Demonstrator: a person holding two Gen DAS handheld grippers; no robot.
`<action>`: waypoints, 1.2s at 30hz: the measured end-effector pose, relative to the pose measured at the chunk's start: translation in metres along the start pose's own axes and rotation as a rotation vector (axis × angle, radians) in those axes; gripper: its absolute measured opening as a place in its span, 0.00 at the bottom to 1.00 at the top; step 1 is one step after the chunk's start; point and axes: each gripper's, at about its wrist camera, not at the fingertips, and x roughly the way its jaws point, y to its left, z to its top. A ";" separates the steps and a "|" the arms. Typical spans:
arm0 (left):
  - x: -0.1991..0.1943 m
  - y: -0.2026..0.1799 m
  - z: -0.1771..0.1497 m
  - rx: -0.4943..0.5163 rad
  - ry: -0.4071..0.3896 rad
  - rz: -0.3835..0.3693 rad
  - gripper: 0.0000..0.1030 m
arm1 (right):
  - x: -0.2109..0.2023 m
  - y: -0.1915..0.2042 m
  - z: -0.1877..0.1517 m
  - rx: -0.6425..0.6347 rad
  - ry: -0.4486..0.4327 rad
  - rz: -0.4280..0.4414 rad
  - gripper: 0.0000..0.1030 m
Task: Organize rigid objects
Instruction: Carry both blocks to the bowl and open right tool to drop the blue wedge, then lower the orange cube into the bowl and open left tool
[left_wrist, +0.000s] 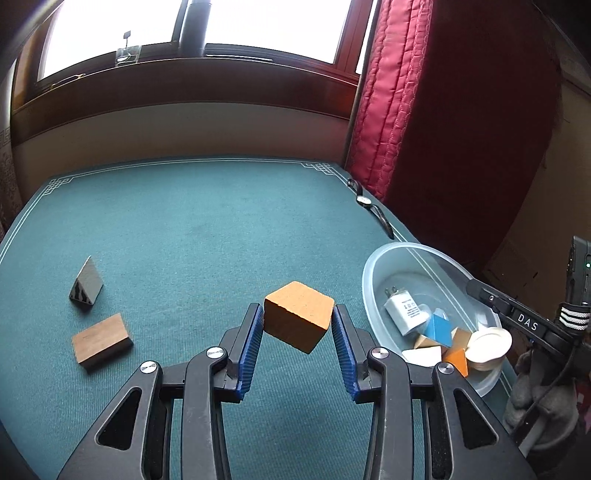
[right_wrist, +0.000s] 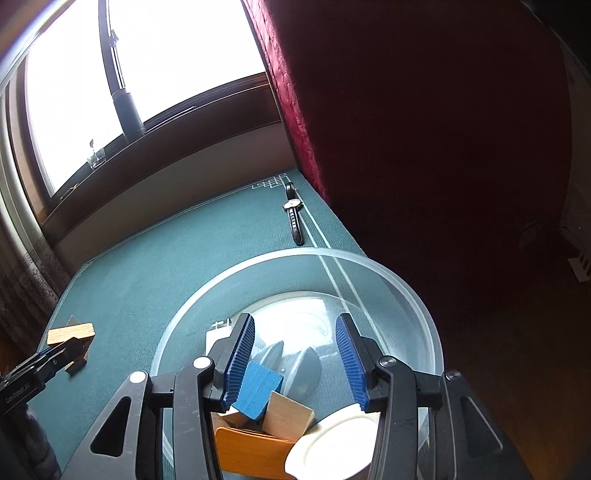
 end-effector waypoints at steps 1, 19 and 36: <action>0.002 -0.006 0.002 0.010 0.003 -0.010 0.38 | 0.000 -0.002 0.001 0.006 -0.002 -0.004 0.50; 0.037 -0.092 0.002 0.160 0.079 -0.182 0.38 | 0.000 -0.023 0.009 0.056 -0.015 -0.010 0.52; 0.039 -0.061 -0.002 0.060 0.082 -0.142 0.60 | 0.000 -0.014 0.004 0.035 -0.011 0.005 0.58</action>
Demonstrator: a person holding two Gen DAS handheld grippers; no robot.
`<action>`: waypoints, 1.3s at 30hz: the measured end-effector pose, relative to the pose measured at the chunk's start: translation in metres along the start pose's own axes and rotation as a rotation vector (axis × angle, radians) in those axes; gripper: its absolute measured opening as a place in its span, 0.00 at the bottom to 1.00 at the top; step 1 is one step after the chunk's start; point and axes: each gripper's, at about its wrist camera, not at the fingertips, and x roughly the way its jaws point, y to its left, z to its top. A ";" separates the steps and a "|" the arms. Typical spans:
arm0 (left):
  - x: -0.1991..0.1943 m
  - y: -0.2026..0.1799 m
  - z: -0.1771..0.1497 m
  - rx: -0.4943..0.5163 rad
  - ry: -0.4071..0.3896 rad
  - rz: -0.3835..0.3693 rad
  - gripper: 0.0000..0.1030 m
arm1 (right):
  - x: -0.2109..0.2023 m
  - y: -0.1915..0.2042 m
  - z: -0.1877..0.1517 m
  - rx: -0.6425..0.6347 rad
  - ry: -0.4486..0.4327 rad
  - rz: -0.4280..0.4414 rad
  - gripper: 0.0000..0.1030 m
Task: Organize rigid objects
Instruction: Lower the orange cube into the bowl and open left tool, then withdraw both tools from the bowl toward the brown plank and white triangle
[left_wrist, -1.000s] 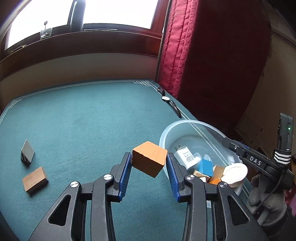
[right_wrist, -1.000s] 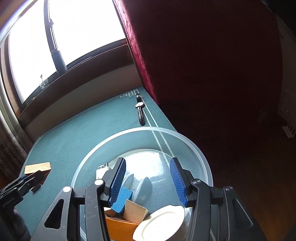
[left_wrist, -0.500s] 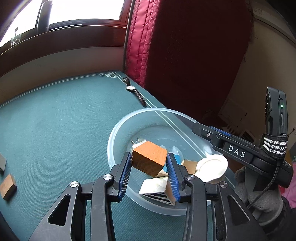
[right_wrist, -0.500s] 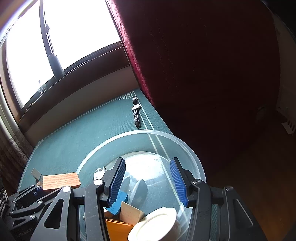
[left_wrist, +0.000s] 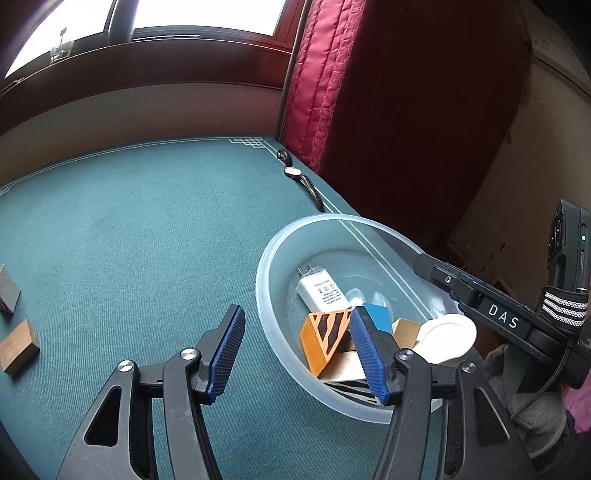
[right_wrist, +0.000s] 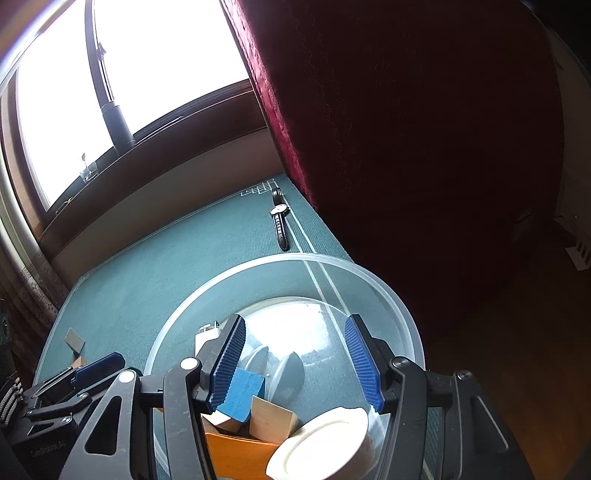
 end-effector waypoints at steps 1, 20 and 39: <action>-0.002 0.002 0.000 -0.005 -0.003 0.006 0.62 | -0.001 0.002 0.000 -0.004 -0.001 0.000 0.58; -0.035 0.080 -0.010 -0.168 -0.039 0.154 0.68 | -0.008 0.053 -0.018 -0.141 -0.035 0.046 0.74; -0.053 0.119 -0.020 -0.229 -0.070 0.276 0.73 | -0.004 0.096 -0.033 -0.197 -0.009 0.111 0.94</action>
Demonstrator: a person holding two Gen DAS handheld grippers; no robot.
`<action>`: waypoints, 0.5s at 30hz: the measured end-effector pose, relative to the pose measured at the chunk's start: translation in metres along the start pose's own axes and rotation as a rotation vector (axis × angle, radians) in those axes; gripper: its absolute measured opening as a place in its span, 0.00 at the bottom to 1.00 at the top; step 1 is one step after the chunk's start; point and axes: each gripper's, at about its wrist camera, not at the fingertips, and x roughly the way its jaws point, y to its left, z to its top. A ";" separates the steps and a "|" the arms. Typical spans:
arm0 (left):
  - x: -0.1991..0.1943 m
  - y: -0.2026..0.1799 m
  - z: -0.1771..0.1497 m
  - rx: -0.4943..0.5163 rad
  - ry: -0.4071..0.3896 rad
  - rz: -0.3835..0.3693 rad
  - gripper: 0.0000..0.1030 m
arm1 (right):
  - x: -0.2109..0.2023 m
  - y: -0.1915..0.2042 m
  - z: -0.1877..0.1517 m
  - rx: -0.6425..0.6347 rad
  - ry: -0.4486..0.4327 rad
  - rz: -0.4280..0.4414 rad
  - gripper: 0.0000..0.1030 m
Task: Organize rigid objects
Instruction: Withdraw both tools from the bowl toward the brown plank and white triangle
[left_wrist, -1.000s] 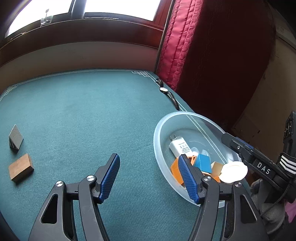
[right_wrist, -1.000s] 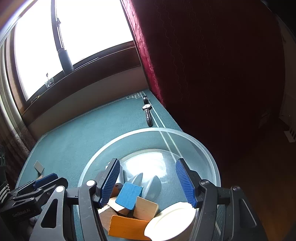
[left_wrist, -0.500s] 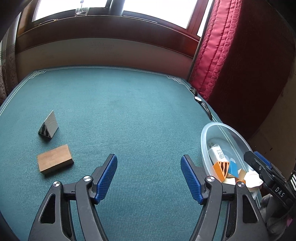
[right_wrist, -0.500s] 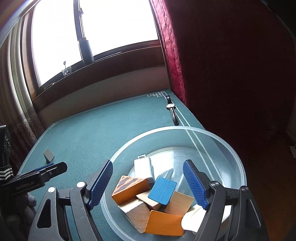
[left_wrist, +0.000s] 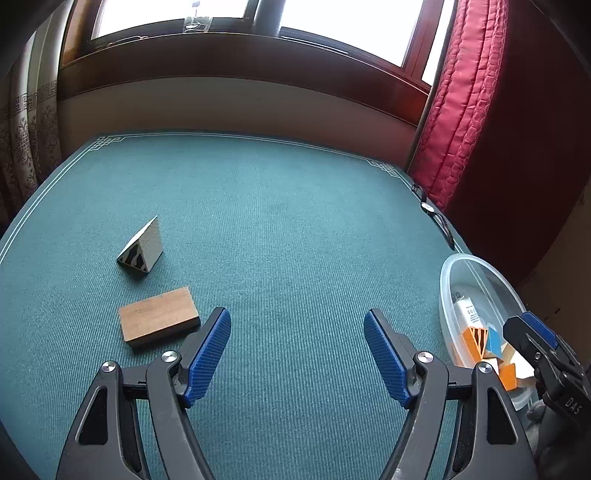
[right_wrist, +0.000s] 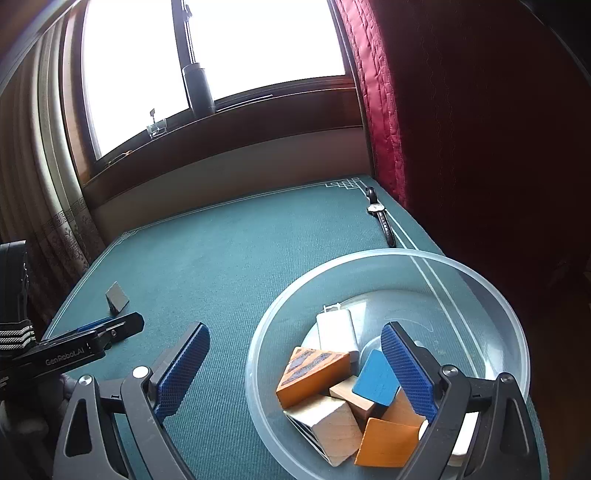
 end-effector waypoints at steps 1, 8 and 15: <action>0.000 0.001 0.000 -0.002 0.000 0.004 0.73 | 0.000 0.002 0.000 -0.002 0.001 0.003 0.94; -0.001 0.015 -0.003 -0.024 0.002 0.030 0.73 | 0.005 0.019 -0.001 -0.024 0.009 0.023 0.94; 0.000 0.030 -0.003 -0.066 0.002 0.058 0.73 | 0.010 0.042 -0.004 -0.069 0.015 0.048 0.94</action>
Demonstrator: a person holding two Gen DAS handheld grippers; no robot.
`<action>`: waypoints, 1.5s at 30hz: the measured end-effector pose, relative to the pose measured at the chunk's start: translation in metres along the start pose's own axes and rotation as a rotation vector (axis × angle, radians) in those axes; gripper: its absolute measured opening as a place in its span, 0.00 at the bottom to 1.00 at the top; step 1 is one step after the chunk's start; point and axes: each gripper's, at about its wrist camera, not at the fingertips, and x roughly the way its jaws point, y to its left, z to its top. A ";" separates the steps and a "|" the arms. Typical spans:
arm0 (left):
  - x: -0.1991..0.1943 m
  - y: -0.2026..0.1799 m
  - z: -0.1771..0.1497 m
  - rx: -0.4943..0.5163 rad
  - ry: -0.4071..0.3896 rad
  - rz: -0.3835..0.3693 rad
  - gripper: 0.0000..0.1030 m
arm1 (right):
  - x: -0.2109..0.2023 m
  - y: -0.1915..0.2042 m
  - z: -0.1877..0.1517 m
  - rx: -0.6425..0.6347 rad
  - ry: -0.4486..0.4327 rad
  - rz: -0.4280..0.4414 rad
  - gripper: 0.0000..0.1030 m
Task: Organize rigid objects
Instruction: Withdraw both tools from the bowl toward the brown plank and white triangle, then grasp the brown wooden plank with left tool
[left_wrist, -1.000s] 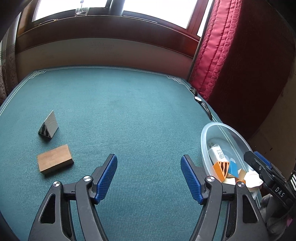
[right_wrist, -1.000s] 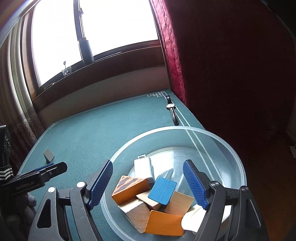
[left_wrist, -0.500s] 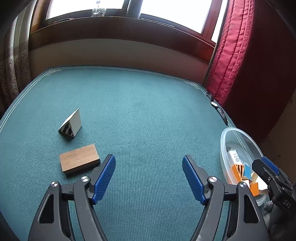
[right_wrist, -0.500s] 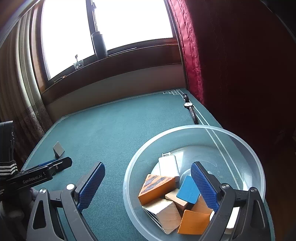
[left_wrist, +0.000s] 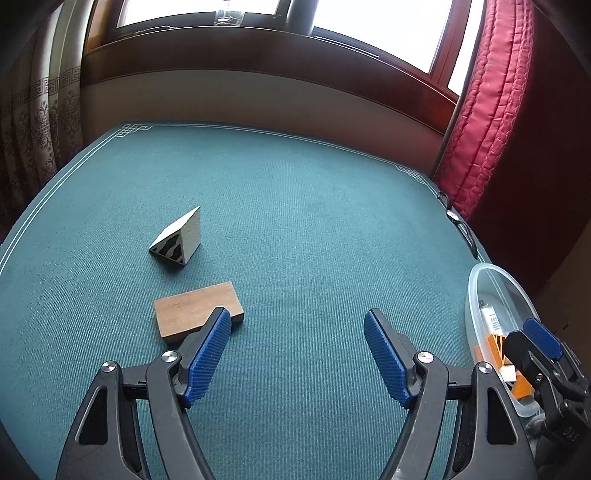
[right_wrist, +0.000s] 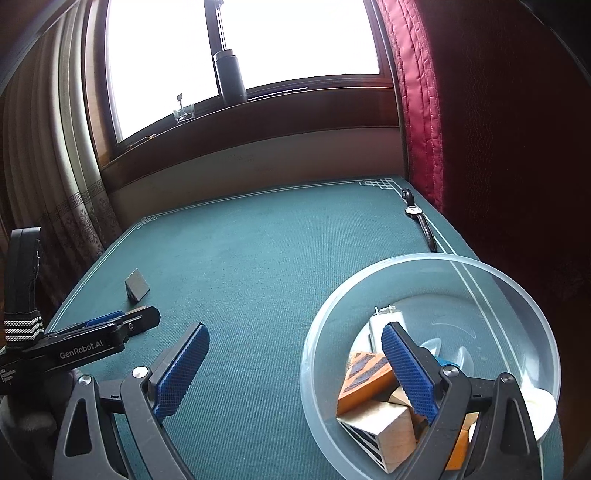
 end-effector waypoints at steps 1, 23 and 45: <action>0.000 0.003 0.000 -0.008 0.001 0.004 0.73 | 0.001 0.003 0.000 -0.007 0.003 0.004 0.95; 0.022 0.053 0.001 -0.175 0.001 0.236 0.76 | 0.019 0.041 -0.022 -0.110 0.079 0.068 0.98; 0.036 0.038 0.003 -0.056 0.021 0.299 0.63 | 0.018 0.058 -0.030 -0.175 0.079 0.089 0.98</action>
